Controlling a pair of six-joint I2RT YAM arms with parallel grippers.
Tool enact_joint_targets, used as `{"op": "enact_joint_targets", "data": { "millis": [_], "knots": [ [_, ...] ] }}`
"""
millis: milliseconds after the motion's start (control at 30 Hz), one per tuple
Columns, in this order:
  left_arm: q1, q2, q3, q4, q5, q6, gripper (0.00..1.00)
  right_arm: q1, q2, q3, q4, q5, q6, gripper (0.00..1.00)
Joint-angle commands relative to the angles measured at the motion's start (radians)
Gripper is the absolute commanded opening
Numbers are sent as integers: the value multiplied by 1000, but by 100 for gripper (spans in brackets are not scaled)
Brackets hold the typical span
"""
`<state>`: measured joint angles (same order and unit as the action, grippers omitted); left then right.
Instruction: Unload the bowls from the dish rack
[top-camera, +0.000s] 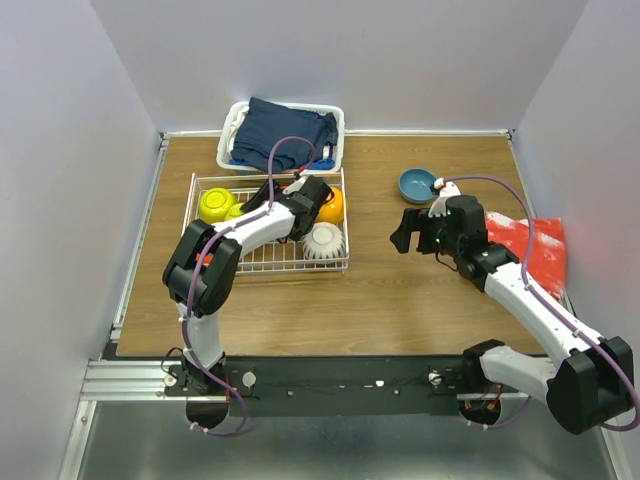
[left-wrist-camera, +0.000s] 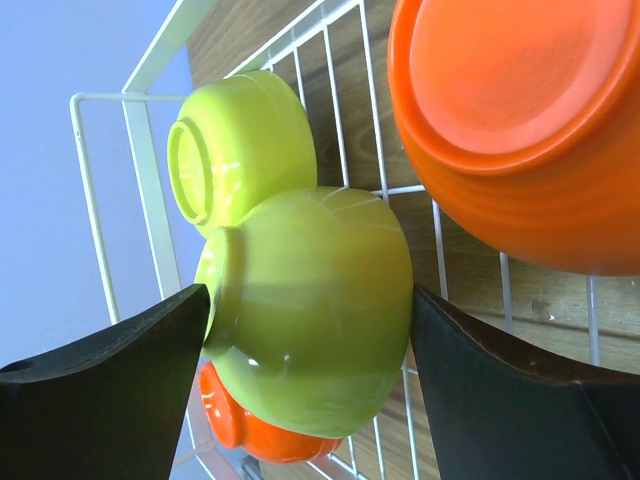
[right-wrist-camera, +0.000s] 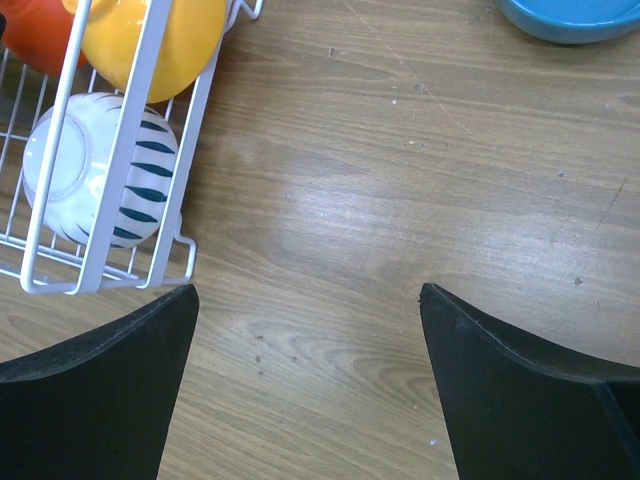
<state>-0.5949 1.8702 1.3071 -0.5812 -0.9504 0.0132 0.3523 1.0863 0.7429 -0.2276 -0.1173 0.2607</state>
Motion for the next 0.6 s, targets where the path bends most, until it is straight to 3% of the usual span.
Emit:
{"op": "enact_joint_targets", "data": {
  "millis": [0,300,500,567],
  "knots": [
    [12,-22,17,-32,-24,8,89,2,-12,-14,10,-10,2,99],
    [15,-13,26,-51,42,25,96,4,-9,-16,8,-13,2,99],
    [15,-19,38,-91,75,1,90,4,-5,-11,5,-15,3,99],
    [15,-29,49,-104,85,-7,83,4,-2,-7,4,-15,3,99]
  ]
}}
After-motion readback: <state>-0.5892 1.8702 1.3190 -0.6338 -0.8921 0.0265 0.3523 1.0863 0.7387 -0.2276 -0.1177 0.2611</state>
